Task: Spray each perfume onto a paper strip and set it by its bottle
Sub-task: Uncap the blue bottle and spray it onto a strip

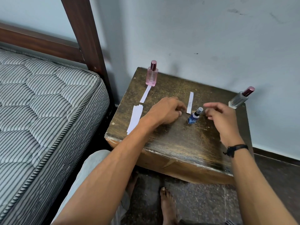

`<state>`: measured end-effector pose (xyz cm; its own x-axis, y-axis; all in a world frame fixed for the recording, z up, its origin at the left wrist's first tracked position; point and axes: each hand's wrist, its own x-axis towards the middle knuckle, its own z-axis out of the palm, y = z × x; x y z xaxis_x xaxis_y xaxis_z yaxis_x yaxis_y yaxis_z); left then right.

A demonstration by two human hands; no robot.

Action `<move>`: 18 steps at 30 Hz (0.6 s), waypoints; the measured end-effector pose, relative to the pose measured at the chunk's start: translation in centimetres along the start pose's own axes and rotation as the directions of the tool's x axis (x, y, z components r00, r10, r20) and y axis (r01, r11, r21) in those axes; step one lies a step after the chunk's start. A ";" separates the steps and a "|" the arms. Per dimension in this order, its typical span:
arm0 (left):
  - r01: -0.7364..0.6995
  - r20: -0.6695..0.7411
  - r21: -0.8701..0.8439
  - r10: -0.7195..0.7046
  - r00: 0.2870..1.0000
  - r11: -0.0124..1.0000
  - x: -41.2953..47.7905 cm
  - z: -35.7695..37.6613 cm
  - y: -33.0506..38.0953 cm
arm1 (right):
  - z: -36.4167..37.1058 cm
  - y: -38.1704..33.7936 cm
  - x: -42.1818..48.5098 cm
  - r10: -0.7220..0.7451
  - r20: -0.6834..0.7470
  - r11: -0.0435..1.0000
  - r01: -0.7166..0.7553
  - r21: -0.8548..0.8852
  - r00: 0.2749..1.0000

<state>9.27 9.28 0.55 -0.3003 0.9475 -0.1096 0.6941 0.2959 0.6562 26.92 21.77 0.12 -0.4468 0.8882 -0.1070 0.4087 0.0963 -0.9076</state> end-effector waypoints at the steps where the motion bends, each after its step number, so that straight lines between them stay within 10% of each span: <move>1: 0.016 -0.011 -0.018 -0.016 1.000 1.000 -0.1 -0.2 0.0 | -0.3 0.0 -0.7 0.010 0.039 1.000 -0.009 -0.010 0.999; 7: 0.097 -0.063 -0.107 -0.104 0.993 0.989 -0.6 -0.7 0.6 | -2.0 -0.9 -2.7 -0.001 0.309 0.993 0.036 -0.109 0.951; 18: 0.100 -0.057 -0.093 -0.105 0.993 0.991 -0.6 -0.6 0.6 | -0.1 -0.3 -2.6 -0.114 0.291 0.979 0.157 -0.128 0.950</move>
<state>9.47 8.82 1.45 -0.4087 0.9026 -0.1349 0.5971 0.3762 0.7085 28.04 19.50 0.74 -0.7030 0.7016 -0.1162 0.4318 0.2913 -0.8536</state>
